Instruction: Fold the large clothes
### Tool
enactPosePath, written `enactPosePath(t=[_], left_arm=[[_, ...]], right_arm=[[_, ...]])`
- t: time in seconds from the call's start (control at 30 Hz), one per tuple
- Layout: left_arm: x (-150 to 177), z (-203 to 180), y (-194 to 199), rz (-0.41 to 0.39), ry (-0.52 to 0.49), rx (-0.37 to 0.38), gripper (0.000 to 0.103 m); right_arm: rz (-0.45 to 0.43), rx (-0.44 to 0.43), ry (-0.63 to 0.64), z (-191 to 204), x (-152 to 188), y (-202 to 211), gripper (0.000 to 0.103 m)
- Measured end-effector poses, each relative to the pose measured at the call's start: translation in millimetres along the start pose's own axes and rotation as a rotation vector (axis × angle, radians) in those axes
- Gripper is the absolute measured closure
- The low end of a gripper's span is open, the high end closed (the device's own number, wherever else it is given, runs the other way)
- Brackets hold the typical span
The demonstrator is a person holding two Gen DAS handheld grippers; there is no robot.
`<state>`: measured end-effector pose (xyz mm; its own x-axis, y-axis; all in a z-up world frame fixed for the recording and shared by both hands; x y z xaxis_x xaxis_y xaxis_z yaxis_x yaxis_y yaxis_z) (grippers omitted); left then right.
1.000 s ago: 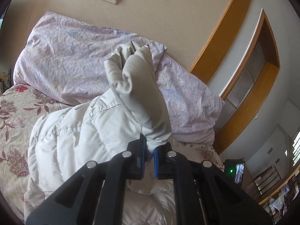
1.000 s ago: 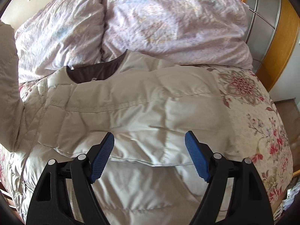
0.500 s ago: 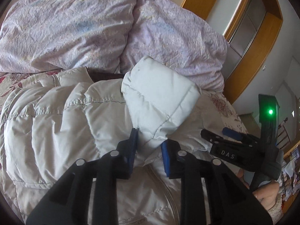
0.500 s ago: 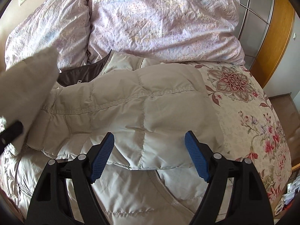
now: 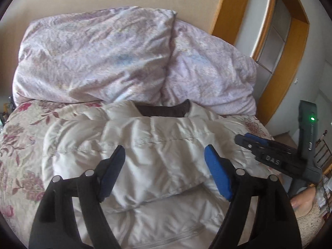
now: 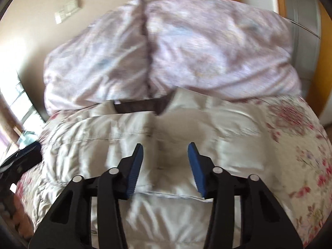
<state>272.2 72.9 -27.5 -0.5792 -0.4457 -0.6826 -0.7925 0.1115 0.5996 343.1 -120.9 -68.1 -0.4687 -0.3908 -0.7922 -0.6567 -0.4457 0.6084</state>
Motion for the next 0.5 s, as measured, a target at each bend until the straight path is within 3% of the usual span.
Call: enactPosePath(t=[0.2, 0.5], left_arm=[[-9, 61, -11, 0.009, 0.049, -0.153, 0.025], [8, 109, -48, 0.099, 0.1, -0.25, 0.025]], right_arm=[[0.04, -0.071, 0.113, 46, -4, -35, 0.069], [0.193, -0.083, 0.051, 33, 31, -83, 0.07]])
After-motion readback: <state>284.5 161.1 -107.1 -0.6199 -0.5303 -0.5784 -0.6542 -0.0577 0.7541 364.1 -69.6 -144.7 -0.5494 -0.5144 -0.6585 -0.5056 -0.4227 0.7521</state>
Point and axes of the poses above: each gripper's, at about its wrist camera, not at the fingertips, and y roughly against the way its jaws point, z to its left, x to its underside, the point moved 6 cm from there along -y, roughly the way its jaws point, and after that the axes turned 14 degrees about y, right-handed, at the moved point
